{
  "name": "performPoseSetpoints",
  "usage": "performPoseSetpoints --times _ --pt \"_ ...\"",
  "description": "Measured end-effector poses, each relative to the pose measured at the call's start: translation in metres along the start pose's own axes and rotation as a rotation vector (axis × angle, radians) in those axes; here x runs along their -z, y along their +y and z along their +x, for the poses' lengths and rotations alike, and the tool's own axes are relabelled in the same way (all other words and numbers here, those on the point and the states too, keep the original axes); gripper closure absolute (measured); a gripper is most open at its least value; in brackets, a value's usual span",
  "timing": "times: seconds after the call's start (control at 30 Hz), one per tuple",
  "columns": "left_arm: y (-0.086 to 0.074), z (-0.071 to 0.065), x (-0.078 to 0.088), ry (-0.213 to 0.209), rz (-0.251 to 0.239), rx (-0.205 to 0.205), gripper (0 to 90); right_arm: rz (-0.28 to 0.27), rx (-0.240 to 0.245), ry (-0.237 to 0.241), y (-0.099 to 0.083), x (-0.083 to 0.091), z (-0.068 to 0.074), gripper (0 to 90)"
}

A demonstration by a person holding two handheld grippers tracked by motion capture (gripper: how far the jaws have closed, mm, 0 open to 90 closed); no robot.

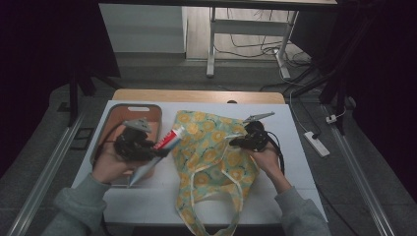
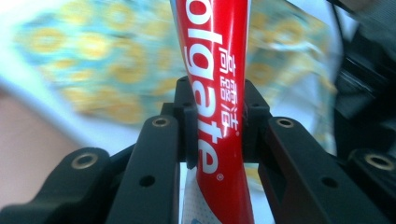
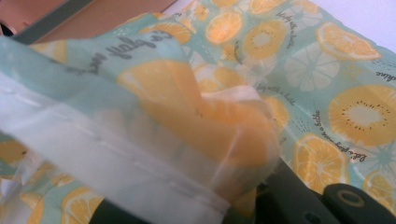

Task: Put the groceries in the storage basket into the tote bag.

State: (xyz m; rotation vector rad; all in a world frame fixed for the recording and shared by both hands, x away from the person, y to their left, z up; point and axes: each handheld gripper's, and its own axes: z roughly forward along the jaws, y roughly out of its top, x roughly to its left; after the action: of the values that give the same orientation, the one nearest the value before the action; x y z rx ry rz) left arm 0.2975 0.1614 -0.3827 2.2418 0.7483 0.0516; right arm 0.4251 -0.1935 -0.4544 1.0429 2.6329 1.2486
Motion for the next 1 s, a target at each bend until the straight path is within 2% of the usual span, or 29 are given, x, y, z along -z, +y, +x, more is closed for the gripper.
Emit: performPoseSetpoints --times 0.07,0.17,0.27,0.4,0.57,0.8,1.0 --pt "0.003 -0.019 -0.017 -0.037 0.035 -0.044 74.2 -0.007 -0.007 0.007 0.001 0.0 0.0 88.9" --pt "0.006 -0.038 -0.042 -0.092 0.093 -0.084 74.2 -0.015 -0.004 0.007 0.002 0.001 0.002 88.9" --pt "0.009 -0.049 -0.065 -0.109 0.151 -0.105 74.1 -0.022 -0.002 0.008 0.003 0.002 0.003 88.9" --pt "0.011 -0.048 -0.089 -0.1 0.218 -0.091 74.1 -0.033 0.0 0.012 0.003 0.006 0.004 88.9" --pt "0.005 -0.045 -0.104 -0.099 0.279 -0.081 74.1 -0.042 0.001 0.012 0.003 0.009 0.005 88.9" --pt "0.014 -0.042 -0.122 -0.081 0.326 -0.057 74.0 -0.066 0.006 0.025 0.004 0.014 0.011 88.9" --pt "0.021 -0.032 -0.133 -0.077 0.332 -0.022 74.0 -0.084 0.014 0.039 0.004 0.02 0.016 88.9"
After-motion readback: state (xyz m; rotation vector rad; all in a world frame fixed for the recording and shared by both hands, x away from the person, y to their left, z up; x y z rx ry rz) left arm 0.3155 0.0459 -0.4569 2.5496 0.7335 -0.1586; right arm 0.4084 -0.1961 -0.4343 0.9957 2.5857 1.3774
